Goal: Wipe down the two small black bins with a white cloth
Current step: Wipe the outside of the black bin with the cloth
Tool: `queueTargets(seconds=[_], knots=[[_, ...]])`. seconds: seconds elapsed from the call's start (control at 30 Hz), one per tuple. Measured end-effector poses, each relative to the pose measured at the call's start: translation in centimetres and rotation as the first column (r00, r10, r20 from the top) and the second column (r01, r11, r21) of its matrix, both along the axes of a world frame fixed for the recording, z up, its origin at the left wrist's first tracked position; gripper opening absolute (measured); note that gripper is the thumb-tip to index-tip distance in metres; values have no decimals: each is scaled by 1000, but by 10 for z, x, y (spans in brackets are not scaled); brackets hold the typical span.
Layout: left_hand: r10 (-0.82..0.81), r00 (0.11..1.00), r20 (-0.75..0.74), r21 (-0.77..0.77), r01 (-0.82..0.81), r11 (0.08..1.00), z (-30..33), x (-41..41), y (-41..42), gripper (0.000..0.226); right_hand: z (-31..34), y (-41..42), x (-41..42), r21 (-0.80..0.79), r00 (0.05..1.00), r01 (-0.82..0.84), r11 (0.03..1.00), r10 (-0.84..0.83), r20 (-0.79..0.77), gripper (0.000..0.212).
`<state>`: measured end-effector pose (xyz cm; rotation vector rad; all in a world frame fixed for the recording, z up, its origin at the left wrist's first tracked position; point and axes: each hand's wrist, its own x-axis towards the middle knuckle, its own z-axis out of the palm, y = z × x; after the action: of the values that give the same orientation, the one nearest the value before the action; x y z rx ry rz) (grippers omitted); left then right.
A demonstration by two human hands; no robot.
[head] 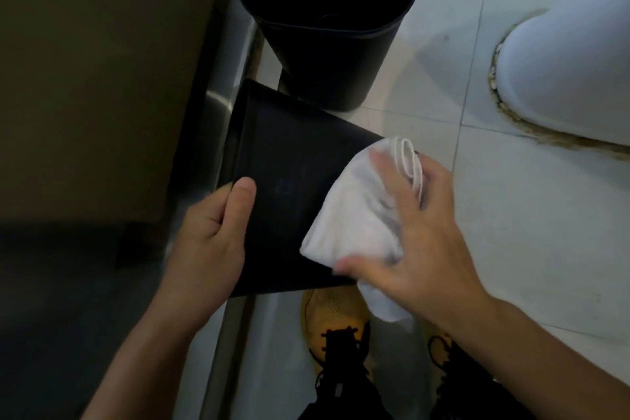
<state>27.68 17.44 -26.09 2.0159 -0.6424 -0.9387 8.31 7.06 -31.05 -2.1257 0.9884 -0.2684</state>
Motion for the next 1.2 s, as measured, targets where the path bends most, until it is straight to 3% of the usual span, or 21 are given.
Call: queueTargets(seconds=[0.1, 0.23, 0.33, 0.43, 0.6, 0.73, 0.83, 0.97, 1.03, 1.13, 1.2], knots=[[-3, 990, -138, 28, 7, 1000, 4, 0, -2, 45, -12, 6, 4, -195, 981, -137, 971, 106, -163, 109], [23, 967, -252, 116, 6, 993, 10, 2, 0, 30, -23, 14, 4, -344, 989, -104, 933, 134, 66, 63], [133, 908, -397, 207, -53, 977, 10, 8, 2, 32, -17, 30, 9, -373, 945, -186, 909, 269, 185, 53], [203, 883, -424, 259, -97, 961, 9, 11, 2, 47, -5, 52, 35, -449, 884, -192, 873, 352, 307, 46], [147, 850, -505, 239, -26, 971, 15, 12, -1, 52, -6, 65, 57, -602, 856, -186, 777, 428, 288, 22], [236, 852, -468, 241, -133, 961, 7, 11, -1, 45, -27, 45, 20, -612, 847, -243, 753, 472, 244, 29], [187, 860, -476, 229, -85, 970, 7, 12, 1, 48, -49, 12, -15, -525, 917, -194, 828, 343, 202, 38], [105, 880, -464, 192, -16, 981, 10, 12, -1, 41, -67, -26, -33, -319, 988, 100, 942, -56, 144, 45], [81, 893, -442, 164, -8, 986, 13, 7, -6, 40, -75, -46, -33, -273, 977, 209, 939, -191, 92, 44], [80, 918, -389, 145, -25, 989, 17, 1, -7, 38, -76, -72, -36, -189, 887, 458, 868, -461, 35, 45], [42, 945, -325, 119, -4, 993, 18, 0, -8, 35, -62, -71, -40, -199, 864, 502, 842, -498, 72, 44]])
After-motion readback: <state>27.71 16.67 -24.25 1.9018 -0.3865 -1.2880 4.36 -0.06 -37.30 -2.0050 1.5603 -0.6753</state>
